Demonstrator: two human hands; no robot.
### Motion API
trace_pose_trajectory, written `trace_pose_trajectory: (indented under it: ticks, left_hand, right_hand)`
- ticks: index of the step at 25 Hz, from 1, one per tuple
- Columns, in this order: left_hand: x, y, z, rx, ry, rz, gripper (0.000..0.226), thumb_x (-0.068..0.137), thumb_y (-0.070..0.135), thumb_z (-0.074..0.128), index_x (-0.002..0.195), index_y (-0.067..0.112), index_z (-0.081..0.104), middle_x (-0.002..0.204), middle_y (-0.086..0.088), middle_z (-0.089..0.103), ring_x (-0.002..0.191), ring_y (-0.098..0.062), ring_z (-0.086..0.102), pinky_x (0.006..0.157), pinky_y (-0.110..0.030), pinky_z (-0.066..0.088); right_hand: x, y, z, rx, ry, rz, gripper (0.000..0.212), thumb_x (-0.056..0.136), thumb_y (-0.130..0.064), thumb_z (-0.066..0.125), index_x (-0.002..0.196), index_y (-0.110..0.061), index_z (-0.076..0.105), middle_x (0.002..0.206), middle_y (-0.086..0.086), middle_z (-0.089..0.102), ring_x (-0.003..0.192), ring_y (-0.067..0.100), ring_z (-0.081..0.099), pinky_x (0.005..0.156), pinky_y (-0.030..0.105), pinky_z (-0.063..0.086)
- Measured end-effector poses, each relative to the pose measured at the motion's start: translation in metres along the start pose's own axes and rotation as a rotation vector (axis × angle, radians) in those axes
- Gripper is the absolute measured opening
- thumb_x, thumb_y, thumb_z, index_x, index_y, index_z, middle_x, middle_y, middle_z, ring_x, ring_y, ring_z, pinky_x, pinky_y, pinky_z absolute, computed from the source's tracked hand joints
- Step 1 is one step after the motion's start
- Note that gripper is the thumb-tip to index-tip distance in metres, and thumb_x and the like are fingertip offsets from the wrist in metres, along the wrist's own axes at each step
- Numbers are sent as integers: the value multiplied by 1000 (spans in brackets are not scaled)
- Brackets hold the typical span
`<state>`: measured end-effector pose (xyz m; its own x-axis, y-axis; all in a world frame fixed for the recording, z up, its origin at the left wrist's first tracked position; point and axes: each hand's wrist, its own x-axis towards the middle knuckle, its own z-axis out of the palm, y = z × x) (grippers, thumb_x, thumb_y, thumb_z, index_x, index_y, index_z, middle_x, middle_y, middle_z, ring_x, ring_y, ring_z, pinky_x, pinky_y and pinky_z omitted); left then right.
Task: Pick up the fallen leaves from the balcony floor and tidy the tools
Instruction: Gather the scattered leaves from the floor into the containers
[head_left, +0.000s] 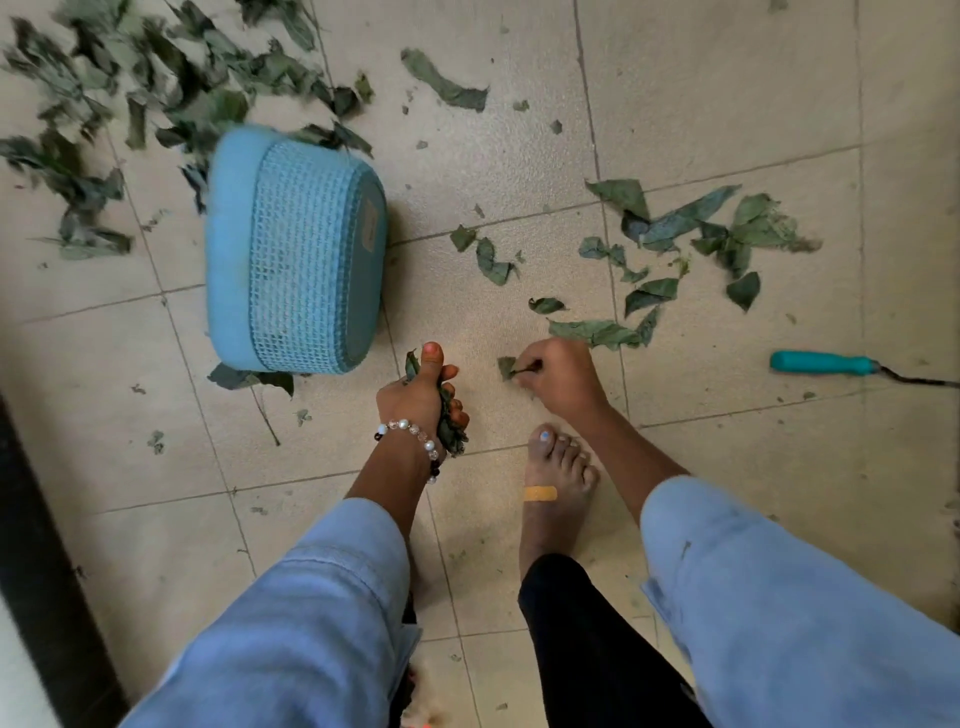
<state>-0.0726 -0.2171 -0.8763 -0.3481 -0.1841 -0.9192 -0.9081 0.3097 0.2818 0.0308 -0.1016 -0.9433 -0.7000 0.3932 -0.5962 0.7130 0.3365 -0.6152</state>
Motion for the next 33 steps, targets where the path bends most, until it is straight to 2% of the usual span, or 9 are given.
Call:
trace_pose_trajectory:
  ticks: [2,5,11,15,17,22,24,29,33]
  left_hand:
    - [-39,19,-4,-66,-4,-3,42,90,42,63,75,2,64,51,-4,47,35,-14,42,39,-20,39]
    - [-129,63,1,-235,-8,1,40,91,40,61,75,3,60,49,-3,47,31,-14,44,38,-20,41]
    - [-340,157,20,-572,-162,0,39,93,50,53,77,14,56,59,-2,49,44,-16,53,43,-24,50]
    - [-469,205,30,-685,-298,66,36,94,48,53,77,16,54,51,-1,47,40,-17,52,47,-26,52]
    - [-521,222,33,-669,-362,130,36,94,47,55,75,15,56,56,-2,48,46,-19,53,54,-28,52]
    - [-610,252,36,-401,-428,390,33,91,38,62,76,9,65,69,-7,67,71,-28,65,82,-45,57]
    - [-629,259,35,-315,-420,438,32,92,38,62,78,8,65,75,-9,67,74,-27,65,81,-40,57]
    - [-641,282,42,-216,-437,495,39,91,44,60,78,8,66,80,-9,70,80,-28,66,81,-40,55]
    - [-632,320,56,-278,-595,410,60,80,72,50,71,14,63,68,-3,65,72,-23,62,71,-32,52]
  right_hand:
    - [-29,-42,-40,668,116,242,12,72,1,78,81,-3,73,77,3,71,67,12,65,68,22,55]
    - [-86,-122,-106,1353,115,317,20,74,14,69,77,-6,64,71,8,70,64,16,67,64,24,56]
    - [-198,-272,-265,1742,249,244,36,81,15,51,102,-11,65,73,4,70,68,14,65,68,26,51]
    - [-251,-352,-359,1981,411,274,40,82,8,37,66,-9,70,62,0,65,56,14,59,65,26,47]
    - [-277,-379,-395,1988,455,197,38,81,5,35,60,-6,64,59,3,60,63,21,56,68,29,47]
    - [-327,-432,-465,1711,473,46,21,88,-8,51,80,-2,69,72,6,67,72,22,65,70,31,53]
    - [-333,-442,-476,1592,499,-14,22,88,-11,58,68,-6,67,73,7,71,72,21,67,68,29,55]
    - [-324,-455,-490,1457,529,-47,21,86,-14,69,96,4,65,92,19,71,84,26,68,81,39,57]
    - [-293,-471,-509,1436,525,-70,22,82,-11,71,98,2,63,94,20,69,84,27,67,82,40,56]
